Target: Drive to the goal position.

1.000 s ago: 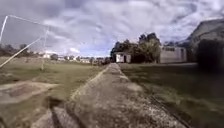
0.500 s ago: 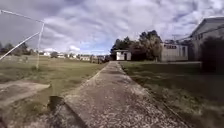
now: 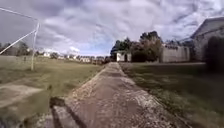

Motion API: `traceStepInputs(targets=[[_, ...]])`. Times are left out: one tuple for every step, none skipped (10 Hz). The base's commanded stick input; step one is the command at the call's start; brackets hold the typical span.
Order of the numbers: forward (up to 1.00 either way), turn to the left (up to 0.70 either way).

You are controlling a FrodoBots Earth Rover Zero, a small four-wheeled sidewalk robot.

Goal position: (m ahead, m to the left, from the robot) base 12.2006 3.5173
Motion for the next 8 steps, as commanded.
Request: traceStepInputs(targets=[[1.0,0.0],[1.0,0.0],[1.0,0.0],[1.0,0.0],[1.0,0.0],[1.0,0.0],[1.0,0.0],[1.0,0.0]])
